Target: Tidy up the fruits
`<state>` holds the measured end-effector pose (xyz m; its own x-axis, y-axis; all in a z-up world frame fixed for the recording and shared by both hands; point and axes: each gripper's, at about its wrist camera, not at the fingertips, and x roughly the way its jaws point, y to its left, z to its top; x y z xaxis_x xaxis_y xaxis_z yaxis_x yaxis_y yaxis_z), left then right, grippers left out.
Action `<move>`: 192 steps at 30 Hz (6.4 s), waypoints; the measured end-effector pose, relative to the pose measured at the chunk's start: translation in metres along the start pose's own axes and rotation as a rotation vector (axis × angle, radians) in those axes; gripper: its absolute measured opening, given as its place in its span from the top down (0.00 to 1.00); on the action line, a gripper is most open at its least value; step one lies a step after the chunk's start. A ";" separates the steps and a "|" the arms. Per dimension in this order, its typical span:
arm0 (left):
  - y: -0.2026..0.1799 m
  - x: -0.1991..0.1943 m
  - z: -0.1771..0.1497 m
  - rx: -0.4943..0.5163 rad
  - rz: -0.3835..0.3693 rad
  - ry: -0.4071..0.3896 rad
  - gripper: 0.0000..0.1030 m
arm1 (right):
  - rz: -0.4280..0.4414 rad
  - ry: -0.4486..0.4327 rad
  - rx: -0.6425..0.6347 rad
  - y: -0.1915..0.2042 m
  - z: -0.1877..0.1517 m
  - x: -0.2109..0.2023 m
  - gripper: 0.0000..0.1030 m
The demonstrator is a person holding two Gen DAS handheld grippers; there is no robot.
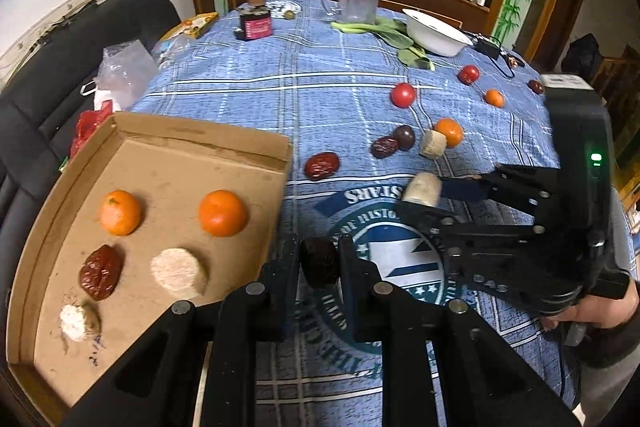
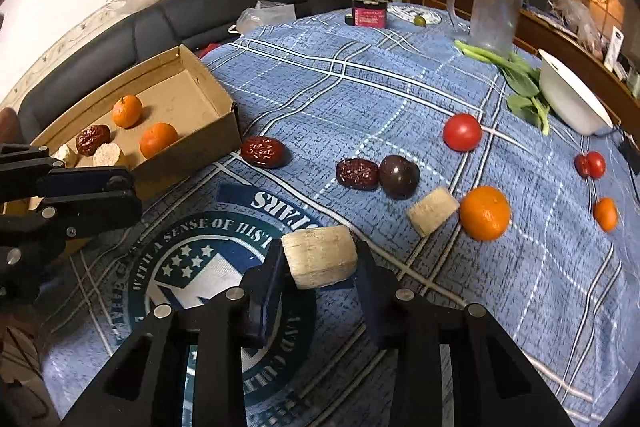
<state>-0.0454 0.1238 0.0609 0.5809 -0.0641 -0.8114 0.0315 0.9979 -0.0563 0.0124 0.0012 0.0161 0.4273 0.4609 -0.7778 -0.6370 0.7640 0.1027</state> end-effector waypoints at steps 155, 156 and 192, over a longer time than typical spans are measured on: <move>-0.019 0.062 0.039 -0.054 0.081 -0.047 0.70 | -0.028 -0.068 0.230 -0.060 -0.013 -0.023 0.39; -0.020 0.059 0.037 -0.052 0.080 -0.047 0.70 | -0.037 -0.059 0.225 -0.059 -0.010 -0.017 0.41; -0.034 -0.009 0.000 0.009 0.123 -0.152 0.70 | -0.040 -0.182 0.329 -0.016 -0.047 -0.084 0.78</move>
<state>-0.0520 0.0905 0.0702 0.6968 0.0599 -0.7148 -0.0406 0.9982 0.0440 -0.0434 -0.0706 0.0510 0.5738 0.4775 -0.6654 -0.3897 0.8738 0.2910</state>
